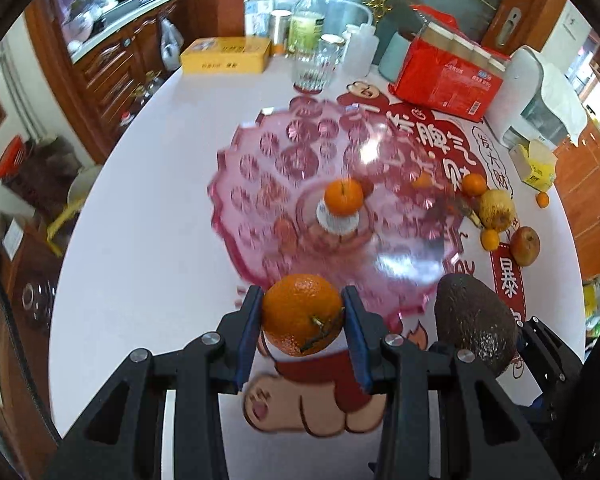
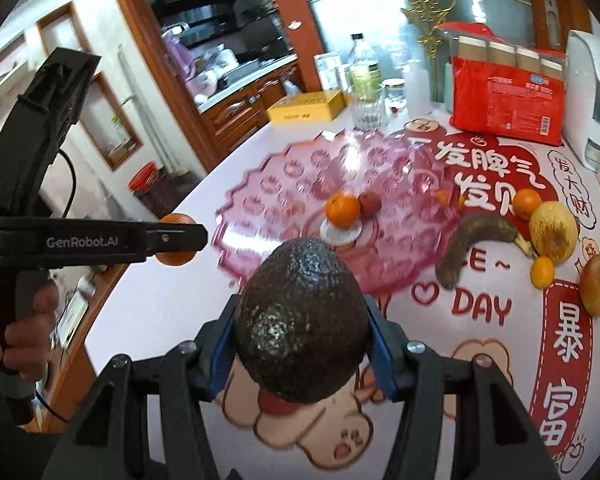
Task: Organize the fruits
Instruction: 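Carry the orange into the pink bowl and open the left tool while the right tool carries the avocado, then lower the avocado into the pink bowl and open the right tool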
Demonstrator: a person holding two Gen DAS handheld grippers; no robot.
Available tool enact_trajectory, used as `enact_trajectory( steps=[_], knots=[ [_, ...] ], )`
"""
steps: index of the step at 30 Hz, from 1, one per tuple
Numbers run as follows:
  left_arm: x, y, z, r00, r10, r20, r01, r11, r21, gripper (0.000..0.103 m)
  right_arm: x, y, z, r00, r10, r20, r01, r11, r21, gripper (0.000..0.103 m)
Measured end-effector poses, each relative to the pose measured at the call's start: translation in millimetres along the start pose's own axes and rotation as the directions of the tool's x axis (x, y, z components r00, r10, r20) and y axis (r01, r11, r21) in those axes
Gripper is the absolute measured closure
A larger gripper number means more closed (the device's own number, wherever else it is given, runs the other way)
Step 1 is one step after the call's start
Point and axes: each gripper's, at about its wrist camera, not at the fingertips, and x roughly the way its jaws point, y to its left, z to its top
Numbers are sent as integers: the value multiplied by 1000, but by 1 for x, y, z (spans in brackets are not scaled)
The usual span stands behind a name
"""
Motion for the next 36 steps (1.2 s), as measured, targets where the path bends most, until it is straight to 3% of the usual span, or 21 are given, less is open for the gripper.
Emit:
enact_trajectory(
  steps=[10,15,24,25,28,32,36],
  knots=[
    [21,8,53,999,-39,15,37,991,129,65,32,-16,26,997,-80,11,76,982,174,46],
    [46,8,55,998,-52,-45,58,986,154,65,46,-23,27,995,-99,-22,102,967,235,46],
    [72,7,50,992,-56,-113,75,981,177,64,67,-22,27,989,-113,-92,132,961,245,45],
    [72,8,50,992,-57,-113,77,982,175,63,68,-22,27,990,-109,-94,129,961,244,44],
    [70,9,52,993,-65,-99,81,982,168,45,70,-21,29,988,-110,-105,132,962,237,43],
    [62,14,53,995,-65,-82,77,985,152,37,72,-19,30,986,-114,-118,139,962,233,41],
    [54,20,51,995,-61,-74,69,990,124,34,54,-14,36,995,-87,-45,95,974,208,41]
  ],
)
